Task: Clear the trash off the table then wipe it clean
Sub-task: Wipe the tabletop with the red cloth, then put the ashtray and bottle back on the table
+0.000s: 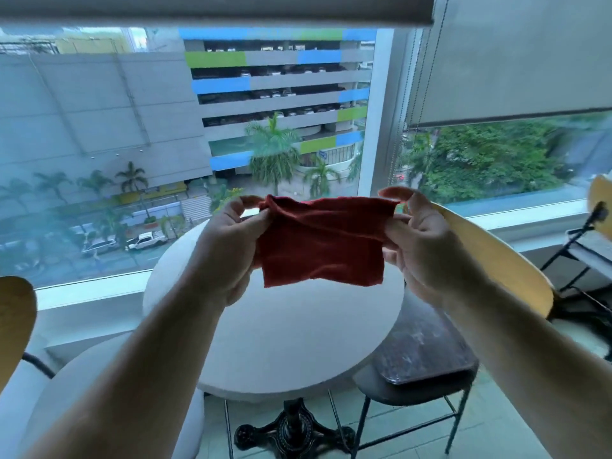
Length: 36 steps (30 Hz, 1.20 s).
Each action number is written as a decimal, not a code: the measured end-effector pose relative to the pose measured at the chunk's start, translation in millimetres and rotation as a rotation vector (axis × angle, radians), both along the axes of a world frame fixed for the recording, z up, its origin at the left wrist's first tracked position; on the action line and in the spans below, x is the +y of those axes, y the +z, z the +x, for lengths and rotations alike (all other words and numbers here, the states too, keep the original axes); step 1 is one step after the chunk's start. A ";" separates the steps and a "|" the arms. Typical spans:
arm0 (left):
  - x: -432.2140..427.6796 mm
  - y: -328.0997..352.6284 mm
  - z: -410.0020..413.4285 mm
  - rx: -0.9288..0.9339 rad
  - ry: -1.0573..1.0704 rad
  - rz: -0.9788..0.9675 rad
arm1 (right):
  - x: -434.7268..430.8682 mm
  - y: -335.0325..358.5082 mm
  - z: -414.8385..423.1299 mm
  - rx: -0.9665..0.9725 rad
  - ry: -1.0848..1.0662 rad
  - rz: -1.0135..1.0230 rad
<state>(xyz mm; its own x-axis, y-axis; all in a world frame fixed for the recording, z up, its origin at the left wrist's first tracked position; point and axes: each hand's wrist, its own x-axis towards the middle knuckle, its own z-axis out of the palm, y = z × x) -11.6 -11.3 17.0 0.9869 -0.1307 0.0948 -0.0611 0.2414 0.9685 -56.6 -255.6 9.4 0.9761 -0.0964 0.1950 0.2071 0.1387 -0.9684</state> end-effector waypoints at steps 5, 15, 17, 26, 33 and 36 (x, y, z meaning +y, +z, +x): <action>-63.0 1.6 -5.9 0.122 0.045 -0.068 | -41.8 -8.8 4.3 0.136 -0.128 0.144; -203.8 -25.9 -6.1 0.296 0.001 -0.004 | -183.0 -40.4 8.3 0.564 -0.020 0.367; -231.7 -30.0 -5.2 0.292 -0.016 0.019 | -216.8 -47.8 6.5 0.491 -0.012 0.350; -322.5 -82.9 3.7 -0.235 0.054 0.873 | -312.6 -78.7 14.5 0.170 -0.011 -0.543; -347.2 -150.7 16.5 -0.209 0.065 1.154 | -319.8 -154.0 41.0 0.255 -0.117 -1.006; -347.8 -181.6 23.8 -0.164 0.056 1.161 | -317.2 -184.4 46.9 0.340 -0.171 -0.959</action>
